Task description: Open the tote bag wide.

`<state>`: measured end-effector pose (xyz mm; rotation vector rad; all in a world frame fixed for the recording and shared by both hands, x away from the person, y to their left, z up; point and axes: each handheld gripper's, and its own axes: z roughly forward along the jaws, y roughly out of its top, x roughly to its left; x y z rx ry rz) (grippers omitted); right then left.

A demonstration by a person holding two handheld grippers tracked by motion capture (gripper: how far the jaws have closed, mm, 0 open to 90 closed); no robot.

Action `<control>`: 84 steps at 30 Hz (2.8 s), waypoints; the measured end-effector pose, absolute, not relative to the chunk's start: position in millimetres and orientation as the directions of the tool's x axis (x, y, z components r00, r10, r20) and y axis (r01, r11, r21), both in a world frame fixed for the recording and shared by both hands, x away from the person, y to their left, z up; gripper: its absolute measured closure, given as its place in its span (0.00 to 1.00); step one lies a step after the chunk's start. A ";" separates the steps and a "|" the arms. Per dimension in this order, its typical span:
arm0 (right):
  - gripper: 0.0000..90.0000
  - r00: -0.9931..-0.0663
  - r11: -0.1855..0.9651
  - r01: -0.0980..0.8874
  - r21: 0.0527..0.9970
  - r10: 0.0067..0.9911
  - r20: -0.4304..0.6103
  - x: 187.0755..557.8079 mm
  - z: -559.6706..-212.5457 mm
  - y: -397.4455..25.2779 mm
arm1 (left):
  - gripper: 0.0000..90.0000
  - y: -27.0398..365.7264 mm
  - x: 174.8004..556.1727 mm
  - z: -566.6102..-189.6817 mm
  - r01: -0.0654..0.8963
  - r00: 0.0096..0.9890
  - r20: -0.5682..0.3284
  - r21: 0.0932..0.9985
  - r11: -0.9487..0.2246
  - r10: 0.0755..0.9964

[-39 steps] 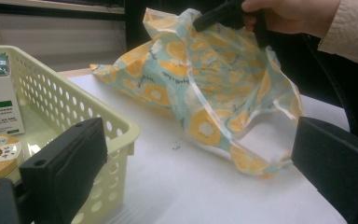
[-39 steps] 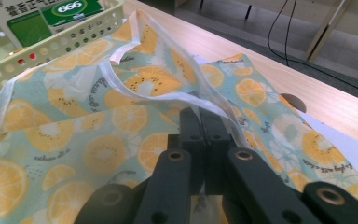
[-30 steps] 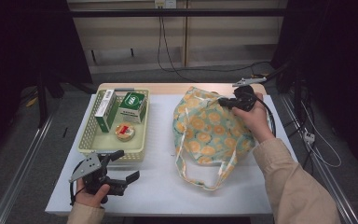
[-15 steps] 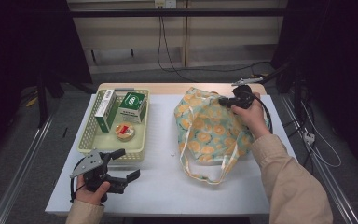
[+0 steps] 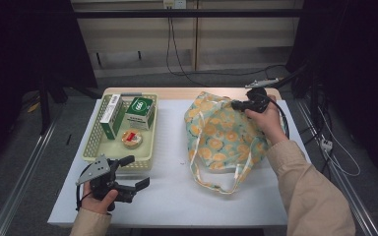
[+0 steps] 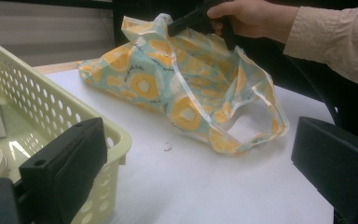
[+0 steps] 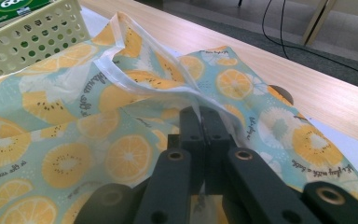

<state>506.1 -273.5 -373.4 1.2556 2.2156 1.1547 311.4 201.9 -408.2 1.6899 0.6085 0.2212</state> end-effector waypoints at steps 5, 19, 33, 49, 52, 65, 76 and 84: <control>1.00 -0.536 0.266 0.556 0.788 0.839 0.095 510.7 -372.3 -277.4 | 0.03 203.2 312.9 -407.1 0.272 0.840 -0.188 0.957 -0.096 0.509; 1.00 -0.549 0.269 0.549 0.792 0.830 0.099 508.5 -370.7 -274.7 | 0.03 202.4 327.0 -379.8 0.275 0.841 -0.196 0.958 -0.086 0.505; 1.00 -0.549 0.269 0.541 0.797 0.831 0.093 506.7 -368.2 -273.7 | 0.03 212.0 365.0 -356.7 0.289 0.805 -0.203 0.955 -0.070 0.557; 1.00 -0.550 0.276 0.540 0.795 0.831 0.086 504.8 -368.1 -271.8 | 0.04 220.5 410.2 -351.6 0.302 0.765 -0.133 0.939 -0.167 0.630; 1.00 -0.548 0.273 0.541 0.796 0.832 0.086 504.3 -368.3 -272.7 | 0.04 220.1 417.9 -353.4 0.305 0.762 -0.131 0.937 -0.172 0.634; 1.00 -0.541 0.267 0.542 0.797 0.837 0.087 501.8 -367.8 -276.2 | 0.04 210.5 448.9 -367.2 0.338 0.753 -0.106 0.909 -0.244 0.650; 1.00 -0.547 0.273 0.543 0.794 0.832 0.088 502.4 -369.9 -271.5 | 0.05 206.6 463.8 -380.7 0.359 0.759 -0.071 0.875 -0.325 0.648; 1.00 -0.546 0.273 0.548 0.791 0.833 0.091 503.3 -372.7 -269.8 | 0.06 206.3 478.5 -396.5 0.406 0.748 -0.086 0.844 -0.351 0.658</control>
